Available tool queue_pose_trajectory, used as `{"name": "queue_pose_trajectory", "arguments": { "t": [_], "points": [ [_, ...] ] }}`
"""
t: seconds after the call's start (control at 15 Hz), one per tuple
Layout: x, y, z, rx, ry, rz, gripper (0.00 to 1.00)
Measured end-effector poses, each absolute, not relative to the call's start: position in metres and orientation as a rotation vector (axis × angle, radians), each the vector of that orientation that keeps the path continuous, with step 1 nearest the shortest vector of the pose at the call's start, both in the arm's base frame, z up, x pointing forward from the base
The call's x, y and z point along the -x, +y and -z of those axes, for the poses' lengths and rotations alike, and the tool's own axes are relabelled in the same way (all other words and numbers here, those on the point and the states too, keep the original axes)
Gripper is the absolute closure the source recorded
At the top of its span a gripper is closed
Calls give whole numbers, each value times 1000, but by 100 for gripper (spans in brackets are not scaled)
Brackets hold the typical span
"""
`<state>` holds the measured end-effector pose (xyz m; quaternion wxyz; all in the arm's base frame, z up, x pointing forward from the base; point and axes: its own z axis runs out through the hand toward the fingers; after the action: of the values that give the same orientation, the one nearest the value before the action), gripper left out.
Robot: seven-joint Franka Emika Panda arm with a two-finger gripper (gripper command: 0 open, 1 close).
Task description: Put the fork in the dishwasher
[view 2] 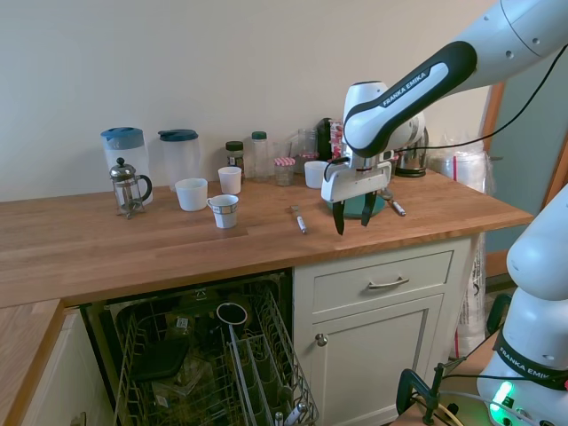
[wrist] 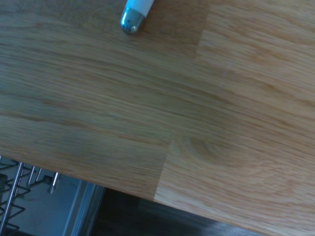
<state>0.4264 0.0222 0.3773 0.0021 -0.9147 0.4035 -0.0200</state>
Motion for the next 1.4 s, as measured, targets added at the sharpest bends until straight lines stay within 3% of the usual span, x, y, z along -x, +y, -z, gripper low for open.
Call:
{"name": "queue_pose_trajectory", "arguments": {
  "t": [0.4, 1.07, 1.4],
  "points": [
    [-439, 34, -383, 2796, 1315, 160, 0],
    [-521, 57, -355, 2423, 1730, 620, 0],
    [-545, 78, -332, 2390, 1761, 649, 0]
  ]
}}
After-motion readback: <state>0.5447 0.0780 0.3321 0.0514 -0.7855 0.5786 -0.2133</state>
